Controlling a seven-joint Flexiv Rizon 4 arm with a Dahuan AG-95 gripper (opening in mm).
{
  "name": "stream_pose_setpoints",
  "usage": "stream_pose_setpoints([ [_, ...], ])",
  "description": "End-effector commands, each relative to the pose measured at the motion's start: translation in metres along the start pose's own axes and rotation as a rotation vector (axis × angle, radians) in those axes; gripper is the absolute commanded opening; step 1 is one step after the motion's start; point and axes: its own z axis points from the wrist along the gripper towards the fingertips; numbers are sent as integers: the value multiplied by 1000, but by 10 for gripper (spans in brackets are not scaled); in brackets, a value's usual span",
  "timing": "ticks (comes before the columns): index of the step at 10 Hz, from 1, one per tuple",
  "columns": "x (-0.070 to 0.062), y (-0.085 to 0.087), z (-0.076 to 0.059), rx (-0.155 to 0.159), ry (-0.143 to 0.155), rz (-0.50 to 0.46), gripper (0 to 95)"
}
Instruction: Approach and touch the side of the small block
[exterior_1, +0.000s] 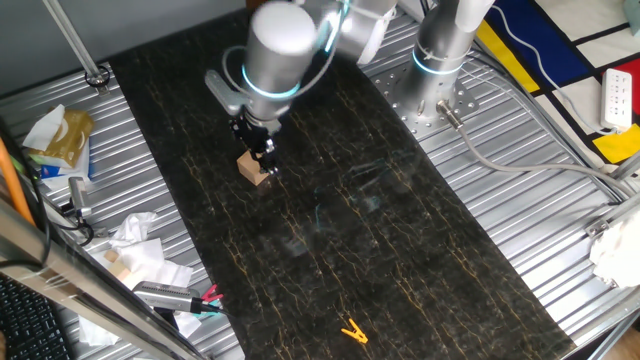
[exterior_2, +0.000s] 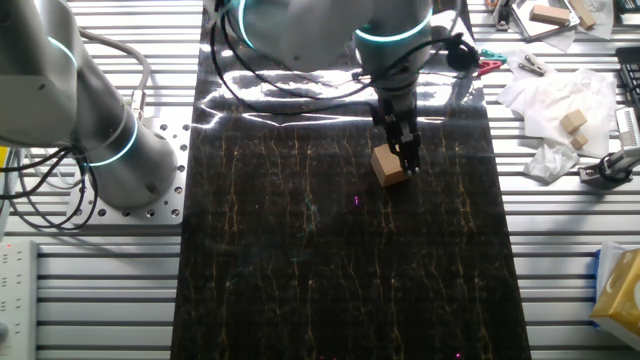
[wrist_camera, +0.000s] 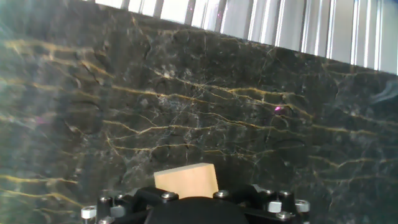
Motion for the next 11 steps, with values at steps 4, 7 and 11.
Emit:
stream_pose_setpoints([
  [4, -6, 9, -37, -136, 45, 96, 760],
  [7, -7, 12, -51, -175, 60, 134, 760],
  [11, -6, 14, -73, -195, 90, 149, 570],
])
